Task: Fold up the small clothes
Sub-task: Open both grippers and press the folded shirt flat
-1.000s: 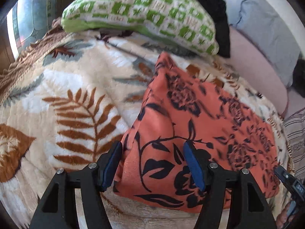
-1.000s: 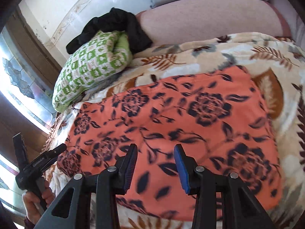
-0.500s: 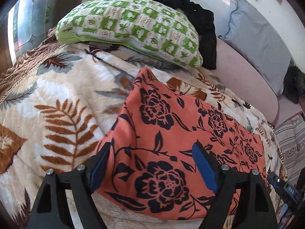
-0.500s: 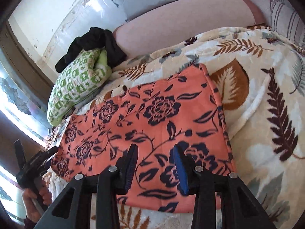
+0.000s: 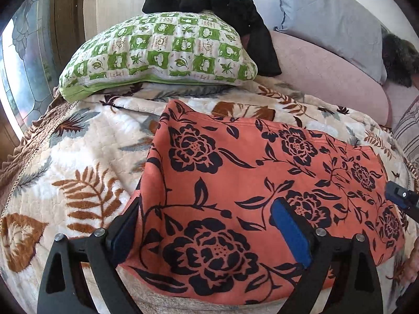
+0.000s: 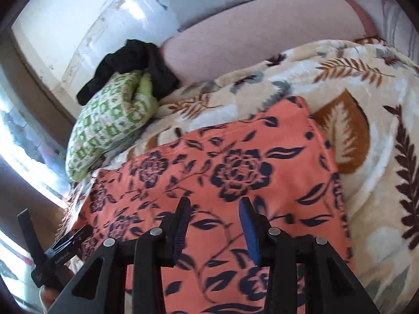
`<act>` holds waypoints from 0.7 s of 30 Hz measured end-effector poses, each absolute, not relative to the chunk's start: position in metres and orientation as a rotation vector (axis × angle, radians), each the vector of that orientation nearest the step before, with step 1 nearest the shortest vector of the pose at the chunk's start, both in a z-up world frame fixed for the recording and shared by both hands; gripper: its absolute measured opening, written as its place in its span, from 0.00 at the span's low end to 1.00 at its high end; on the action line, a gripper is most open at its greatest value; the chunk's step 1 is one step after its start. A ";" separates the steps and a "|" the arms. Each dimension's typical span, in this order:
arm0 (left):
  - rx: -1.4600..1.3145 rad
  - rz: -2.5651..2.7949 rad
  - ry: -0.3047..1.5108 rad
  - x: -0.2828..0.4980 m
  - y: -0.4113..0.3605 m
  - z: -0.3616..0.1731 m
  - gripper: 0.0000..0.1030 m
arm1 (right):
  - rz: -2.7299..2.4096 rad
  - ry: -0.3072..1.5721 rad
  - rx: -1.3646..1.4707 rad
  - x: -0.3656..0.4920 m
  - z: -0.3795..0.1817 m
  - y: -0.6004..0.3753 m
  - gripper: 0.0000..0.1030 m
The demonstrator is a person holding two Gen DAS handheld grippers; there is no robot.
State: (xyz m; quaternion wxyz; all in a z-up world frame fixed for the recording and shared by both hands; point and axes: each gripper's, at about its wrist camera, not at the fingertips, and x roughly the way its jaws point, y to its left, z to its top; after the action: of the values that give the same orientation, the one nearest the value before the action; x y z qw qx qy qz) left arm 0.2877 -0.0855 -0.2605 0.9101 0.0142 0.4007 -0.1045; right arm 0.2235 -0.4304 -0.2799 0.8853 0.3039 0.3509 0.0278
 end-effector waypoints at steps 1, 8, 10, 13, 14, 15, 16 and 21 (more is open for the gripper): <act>0.057 -0.207 0.848 0.290 -0.090 -0.266 0.93 | 0.100 0.727 0.599 0.225 -0.276 -0.416 0.41; 0.181 -0.154 0.915 0.292 -0.098 -0.287 0.96 | 0.164 0.884 0.365 0.236 -0.303 -0.338 0.42; 0.115 -0.161 0.878 0.291 -0.090 -0.279 0.96 | 0.188 0.903 0.404 0.235 -0.295 -0.342 0.42; 0.040 -0.184 0.859 0.291 -0.085 -0.270 0.96 | 0.196 0.830 0.482 0.225 -0.284 -0.353 0.42; 0.032 -0.183 0.846 0.290 -0.085 -0.267 0.96 | 0.188 0.814 0.466 0.224 -0.280 -0.352 0.42; 0.031 -0.181 0.836 0.288 -0.086 -0.265 0.96 | 0.181 0.799 0.445 0.223 -0.278 -0.350 0.42; 0.032 -0.181 0.829 0.287 -0.087 -0.263 0.96 | 0.182 0.796 0.428 0.223 -0.276 -0.347 0.42; 0.053 -0.166 0.804 0.286 -0.090 -0.260 0.96 | 0.231 0.867 0.391 0.223 -0.288 -0.326 0.41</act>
State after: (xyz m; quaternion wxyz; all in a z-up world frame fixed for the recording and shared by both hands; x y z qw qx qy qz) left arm 0.2863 -0.0900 -0.2602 0.9166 0.0257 0.3907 -0.0807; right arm 0.2230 -0.3264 -0.2879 0.8827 0.1877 0.4162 0.1109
